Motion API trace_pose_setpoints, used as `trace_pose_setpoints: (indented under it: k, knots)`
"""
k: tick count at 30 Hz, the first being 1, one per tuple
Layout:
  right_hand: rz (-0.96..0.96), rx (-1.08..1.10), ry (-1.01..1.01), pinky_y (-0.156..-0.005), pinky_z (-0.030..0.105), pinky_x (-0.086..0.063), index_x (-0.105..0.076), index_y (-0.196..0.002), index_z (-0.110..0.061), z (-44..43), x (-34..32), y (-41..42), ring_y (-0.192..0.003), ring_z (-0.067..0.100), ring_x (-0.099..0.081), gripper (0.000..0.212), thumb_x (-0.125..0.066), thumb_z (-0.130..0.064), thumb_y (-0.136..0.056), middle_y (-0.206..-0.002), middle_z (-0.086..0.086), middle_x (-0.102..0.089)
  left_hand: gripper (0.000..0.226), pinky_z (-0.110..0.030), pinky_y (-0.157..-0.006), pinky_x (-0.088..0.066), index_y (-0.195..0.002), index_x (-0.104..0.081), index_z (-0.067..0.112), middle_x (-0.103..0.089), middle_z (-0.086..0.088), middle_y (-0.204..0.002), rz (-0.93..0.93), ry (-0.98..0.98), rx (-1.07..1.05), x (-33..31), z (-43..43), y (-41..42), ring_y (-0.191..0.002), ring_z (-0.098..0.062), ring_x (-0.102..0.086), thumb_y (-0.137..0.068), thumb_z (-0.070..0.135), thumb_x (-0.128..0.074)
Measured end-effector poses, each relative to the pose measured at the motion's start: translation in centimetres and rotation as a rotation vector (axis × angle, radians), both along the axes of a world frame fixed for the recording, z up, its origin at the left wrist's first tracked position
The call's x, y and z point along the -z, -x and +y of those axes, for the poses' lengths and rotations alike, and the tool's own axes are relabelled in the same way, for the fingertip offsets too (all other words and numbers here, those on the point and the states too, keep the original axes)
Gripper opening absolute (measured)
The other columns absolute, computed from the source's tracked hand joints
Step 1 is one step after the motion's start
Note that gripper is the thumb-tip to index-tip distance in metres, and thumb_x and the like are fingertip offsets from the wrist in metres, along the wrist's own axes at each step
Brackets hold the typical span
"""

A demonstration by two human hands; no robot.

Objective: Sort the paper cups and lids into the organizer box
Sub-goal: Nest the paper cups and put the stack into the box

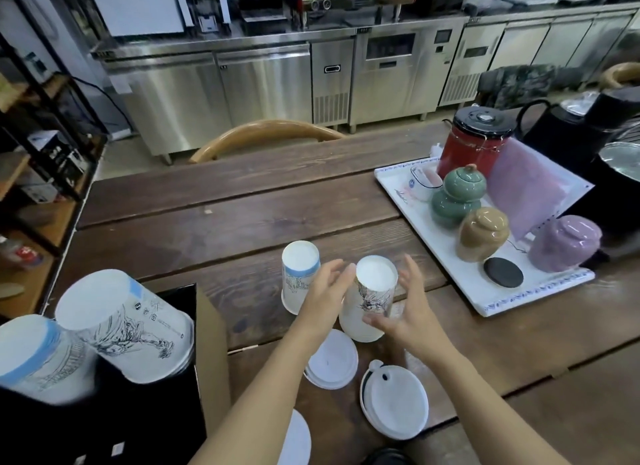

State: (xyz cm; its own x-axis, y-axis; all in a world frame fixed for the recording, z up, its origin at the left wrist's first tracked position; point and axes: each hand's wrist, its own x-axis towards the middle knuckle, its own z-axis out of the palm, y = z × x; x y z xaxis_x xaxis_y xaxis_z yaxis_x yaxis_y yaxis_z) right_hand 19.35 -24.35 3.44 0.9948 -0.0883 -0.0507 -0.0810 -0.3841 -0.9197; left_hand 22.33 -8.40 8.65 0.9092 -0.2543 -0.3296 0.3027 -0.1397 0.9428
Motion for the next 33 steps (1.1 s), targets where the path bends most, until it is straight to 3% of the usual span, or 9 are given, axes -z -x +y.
trace_pose_setpoints:
  k: [3,6,10,12,16,21,24,29,33]
  knots:
    - [0.063,-0.048,-0.008,-0.099,0.025,-0.038,-0.016,-0.136,-0.037,0.6,0.4,0.2,-0.125,0.008,-0.042,0.101,-0.082,-0.011,-0.064,-0.128,-0.025,-0.041,0.038,-0.03,-0.098,-0.033,-0.125,-0.045,0.025,-0.05,0.008,-0.125,0.068,0.029,-0.006,0.8,-0.4,0.3,-0.119,-0.01,-0.045,-0.093,0.044,-0.045]
    - [0.06,-0.031,0.158,-0.094,0.037,-0.046,-0.022,-0.123,-0.048,1.0,0.2,0.2,-0.113,0.011,-0.052,0.089,-0.082,-0.023,-0.062,-0.117,-0.028,-0.047,0.031,-0.026,-0.09,-0.038,-0.115,-0.051,0.024,-0.057,0.004,-0.123,0.092,0.047,0.0,1.3,-0.7,0.8,-0.113,-0.01,-0.052,-0.093,0.045,-0.043]
    - [0.014,0.031,0.227,-0.086,0.036,-0.047,-0.033,-0.125,-0.032,1.2,-1.0,0.0,-0.105,0.018,-0.058,0.08,-0.081,-0.031,-0.061,-0.106,-0.023,-0.054,0.026,-0.026,-0.092,-0.044,-0.104,-0.056,0.025,-0.062,0.003,-0.115,0.051,0.078,-0.002,0.8,-0.4,0.9,-0.111,-0.009,-0.056,-0.092,0.045,-0.045]
    - [-0.067,0.09,0.232,-0.082,0.034,-0.046,-0.036,-0.123,-0.025,1.1,-2.1,-0.3,-0.102,0.02,-0.059,0.078,-0.083,-0.028,-0.061,-0.106,-0.011,-0.056,0.036,-0.033,-0.1,-0.045,-0.108,-0.058,0.025,-0.064,0.004,-0.116,-0.02,0.113,0.009,-0.2,-0.5,0.7,-0.114,-0.01,-0.058,-0.087,0.051,-0.048]
    - [-0.161,0.174,0.138,-0.087,0.047,-0.05,-0.031,-0.116,-0.028,1.1,-5.5,-2.0,-0.106,0.027,-0.06,0.081,-0.08,-0.041,-0.053,-0.113,0.0,-0.059,0.029,-0.02,-0.088,-0.047,-0.104,-0.063,0.032,-0.067,0.014,-0.106,-0.237,0.188,-0.006,-3.9,-0.8,-0.4,-0.101,0.005,-0.061,-0.082,0.045,-0.048]
    - [-0.285,0.11,0.127,-0.088,0.05,-0.051,-0.031,-0.116,-0.028,2.6,-9.9,-4.0,-0.106,0.024,-0.061,0.082,-0.076,-0.05,-0.051,-0.116,0.0,-0.062,0.037,-0.043,-0.102,-0.043,-0.099,-0.068,0.029,-0.066,-0.005,-0.114,-0.473,0.2,-0.156,-7.6,0.7,-1.5,-0.115,-0.021,-0.057,-0.078,0.053,-0.048]
    - [-0.319,0.022,0.147,-0.09,0.048,-0.05,-0.029,-0.121,-0.024,4.7,-10.9,-5.0,-0.107,0.023,-0.061,0.087,-0.079,-0.046,-0.054,-0.114,-0.004,-0.061,0.046,-0.039,-0.096,-0.047,-0.096,-0.067,0.019,-0.067,-0.008,-0.109,-0.535,0.17,-0.251,-8.6,2.5,-2.1,-0.107,-0.019,-0.06,-0.079,0.055,-0.045]
    - [-0.227,-0.091,0.21,-0.092,0.042,-0.047,-0.026,-0.118,-0.032,7.8,-9.8,-6.3,-0.107,0.015,-0.06,0.081,-0.082,-0.036,-0.06,-0.108,-0.016,-0.056,0.039,-0.024,-0.079,-0.048,-0.088,-0.065,0.017,-0.068,0.007,-0.086,-0.444,0.117,-0.419,-7.2,4.8,-2.3,-0.081,-0.002,-0.062,-0.086,0.048,-0.041]
    - [-0.084,-0.171,0.256,-0.098,0.047,-0.04,-0.024,-0.123,-0.032,8.8,-7.3,-6.6,-0.112,0.016,-0.055,0.082,-0.08,-0.038,-0.063,-0.112,-0.02,-0.048,0.033,-0.025,-0.078,-0.044,-0.085,-0.063,0.025,-0.066,0.01,-0.089,-0.246,-0.008,-0.447,-4.7,5.6,-2.2,-0.094,-0.011,-0.06,-0.095,0.045,-0.039]
